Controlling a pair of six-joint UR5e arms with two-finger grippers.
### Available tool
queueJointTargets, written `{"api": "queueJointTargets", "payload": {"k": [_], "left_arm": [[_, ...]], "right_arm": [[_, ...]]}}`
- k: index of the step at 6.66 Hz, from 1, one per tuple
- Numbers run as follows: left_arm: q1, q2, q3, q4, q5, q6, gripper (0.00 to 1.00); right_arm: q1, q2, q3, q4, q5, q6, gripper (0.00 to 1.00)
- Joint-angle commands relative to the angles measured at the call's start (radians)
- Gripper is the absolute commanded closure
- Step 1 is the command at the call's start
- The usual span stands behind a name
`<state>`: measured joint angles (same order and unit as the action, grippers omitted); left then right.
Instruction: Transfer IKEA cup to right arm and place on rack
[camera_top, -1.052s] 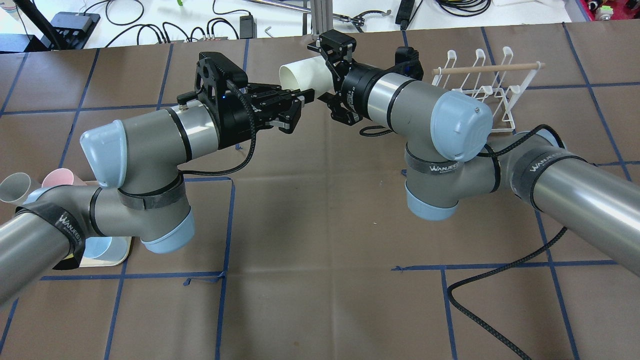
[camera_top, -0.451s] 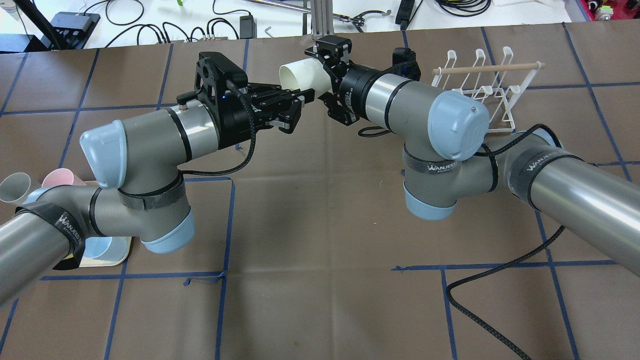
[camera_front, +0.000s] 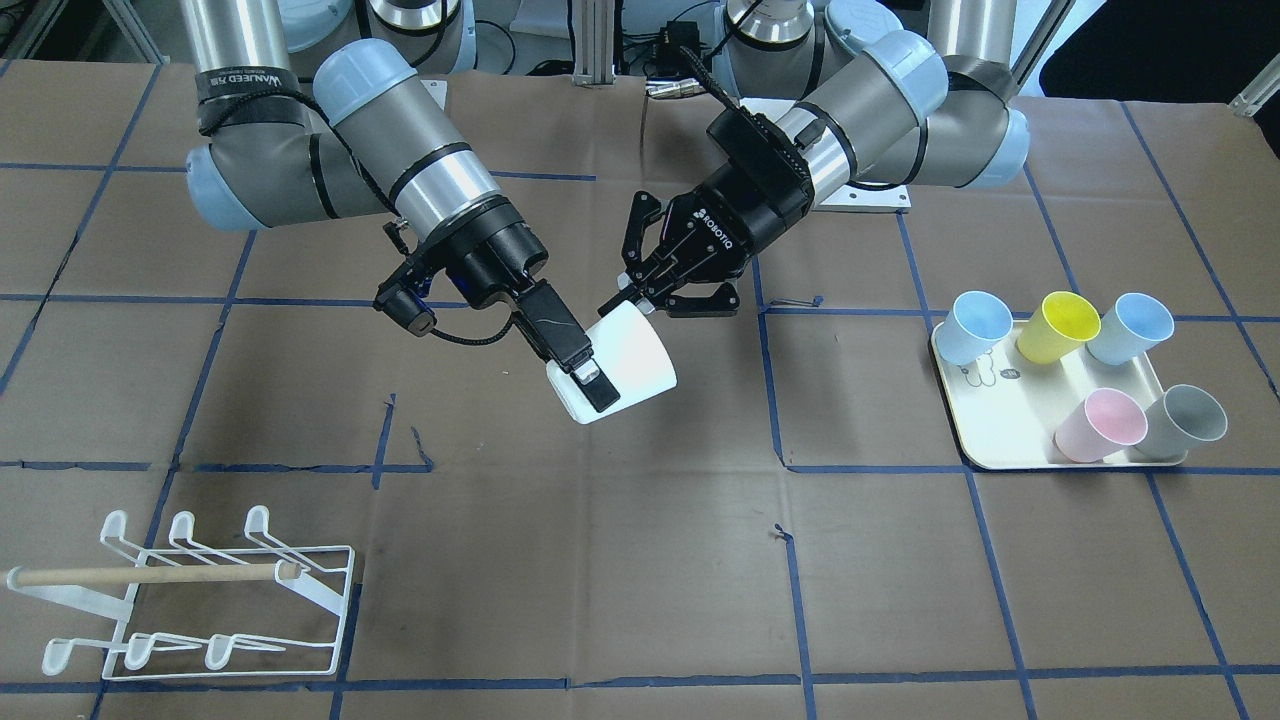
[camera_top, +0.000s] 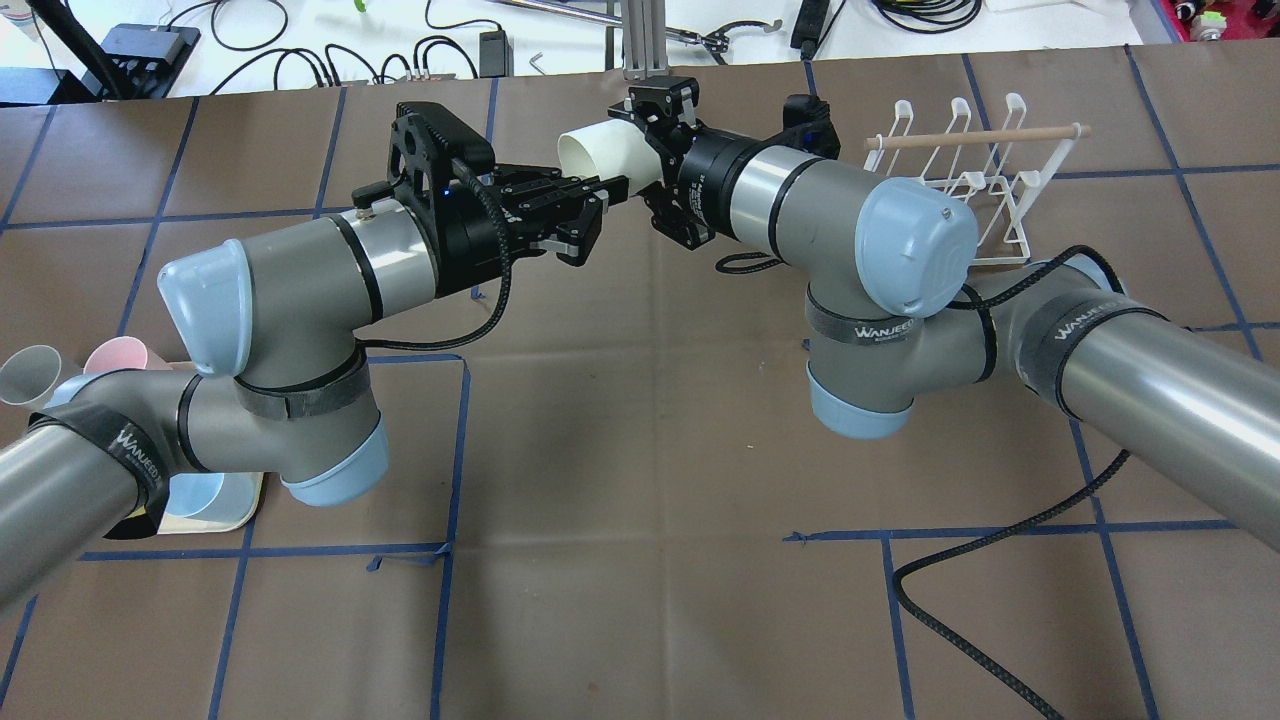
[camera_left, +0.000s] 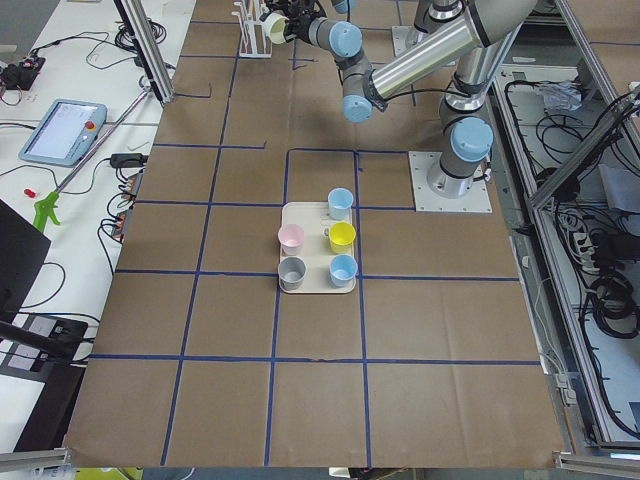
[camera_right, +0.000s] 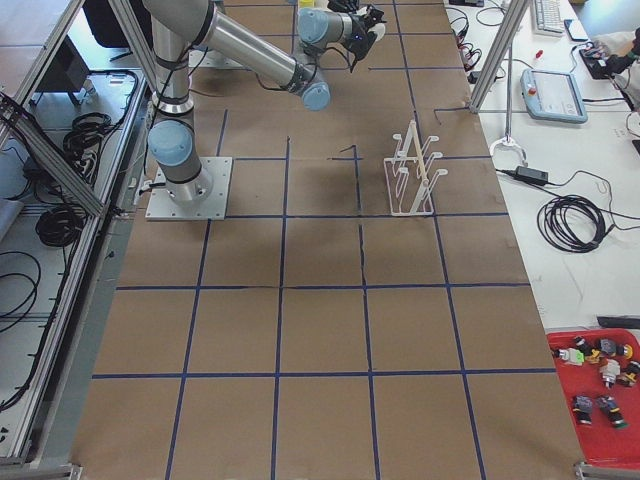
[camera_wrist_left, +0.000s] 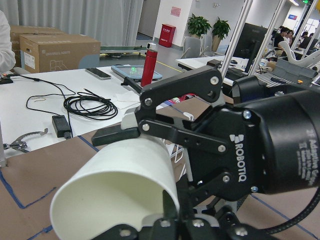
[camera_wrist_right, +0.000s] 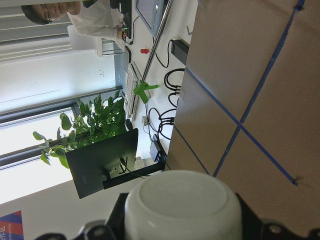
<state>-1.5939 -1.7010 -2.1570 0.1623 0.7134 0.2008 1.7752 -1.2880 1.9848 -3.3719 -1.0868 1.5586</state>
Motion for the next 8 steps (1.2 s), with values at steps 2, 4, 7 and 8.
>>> {"api": "queueJointTargets", "payload": {"k": [2,4,7,8], "left_arm": [[0.015,0.000,0.009,-0.003,0.005,-0.078,0.02],[0.041,0.014,0.002,0.002,0.008,-0.113,0.01],[0.172,0.090,-0.008,-0.024,0.012,-0.118,0.00],[0.186,0.102,0.012,-0.109,0.077,-0.118,0.00]], "right_arm": [[0.001,-0.001,-0.012,-0.001,0.004,0.000,0.63],[0.000,-0.001,-0.014,-0.003,0.005,-0.002,0.67],[-0.026,0.030,-0.050,-0.014,-0.005,-0.070,0.75],[-0.061,0.042,-0.072,-0.026,-0.007,-0.107,0.75]]}}
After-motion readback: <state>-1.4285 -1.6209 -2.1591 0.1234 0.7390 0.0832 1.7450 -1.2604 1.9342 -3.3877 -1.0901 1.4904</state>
